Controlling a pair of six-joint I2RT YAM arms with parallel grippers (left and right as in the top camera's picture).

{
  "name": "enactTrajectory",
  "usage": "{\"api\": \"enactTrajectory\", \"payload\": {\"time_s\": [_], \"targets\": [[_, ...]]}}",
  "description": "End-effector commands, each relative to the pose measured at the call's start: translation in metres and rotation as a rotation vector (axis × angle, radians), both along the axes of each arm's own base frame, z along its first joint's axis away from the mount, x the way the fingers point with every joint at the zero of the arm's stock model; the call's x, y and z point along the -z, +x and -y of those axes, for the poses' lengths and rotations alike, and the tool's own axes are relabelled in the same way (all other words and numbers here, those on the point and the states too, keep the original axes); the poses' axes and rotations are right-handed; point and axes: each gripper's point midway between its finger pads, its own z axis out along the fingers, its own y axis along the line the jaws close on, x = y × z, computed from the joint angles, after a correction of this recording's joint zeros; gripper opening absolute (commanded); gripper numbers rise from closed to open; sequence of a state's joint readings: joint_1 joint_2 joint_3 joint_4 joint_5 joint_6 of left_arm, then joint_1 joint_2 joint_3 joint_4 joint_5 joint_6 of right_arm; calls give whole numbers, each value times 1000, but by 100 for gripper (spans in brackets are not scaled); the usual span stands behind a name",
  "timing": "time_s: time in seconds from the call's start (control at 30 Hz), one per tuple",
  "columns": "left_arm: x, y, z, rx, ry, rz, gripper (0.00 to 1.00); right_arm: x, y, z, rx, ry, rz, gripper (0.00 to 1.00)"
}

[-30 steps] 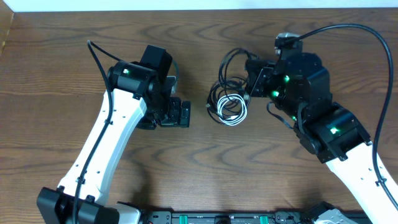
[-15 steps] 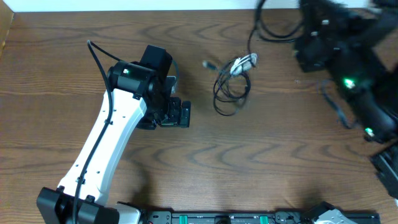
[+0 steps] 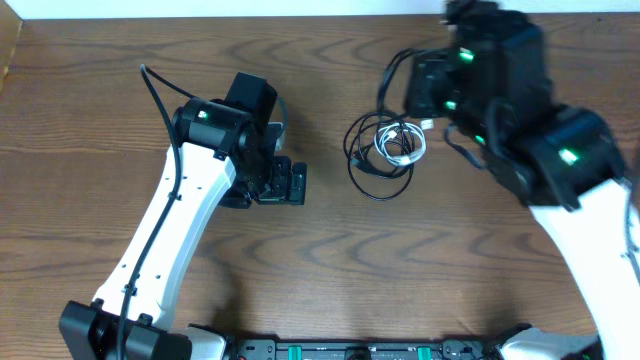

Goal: Untangle cables
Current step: 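Lift the black cable with the right gripper and pull it up-right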

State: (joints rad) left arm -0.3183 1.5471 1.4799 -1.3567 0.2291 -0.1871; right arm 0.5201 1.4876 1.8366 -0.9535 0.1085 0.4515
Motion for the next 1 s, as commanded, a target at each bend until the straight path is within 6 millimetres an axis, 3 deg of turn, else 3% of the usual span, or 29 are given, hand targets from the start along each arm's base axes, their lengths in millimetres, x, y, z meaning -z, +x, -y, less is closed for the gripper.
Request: {"api": "enactTrajectory", "payload": {"time_s": [0.0,0.1,0.2,0.37,0.47,0.57,0.67,0.87,0.97], "targets": [[-2,1,-1,-6,11,8,98,-6,-7,-8,-46,52,-8,1],[-2,1,-1,-6,11,7,98,-14,-7,-2,-34,24,20,1],[-2,1,-1,-6,11,7,98,-38,-8,20,30,-27,82,1],[-2,1,-1,-6,11,8,98,-89,-14,90,274,-96,186,1],[-2,1,-1,-6,11,7,98,-98,-18,115,354,-98,194,2],[-2,1,-1,-6,11,8,98,-80,-21,123,403,-76,117,2],[-2,1,-1,-6,11,8,98,-46,-20,118,401,-96,0,1],[-2,1,-1,-6,11,8,98,21,-20,82,244,-81,-231,1],[-2,1,-1,-6,11,7,98,42,-17,68,192,-59,-295,1]]}}
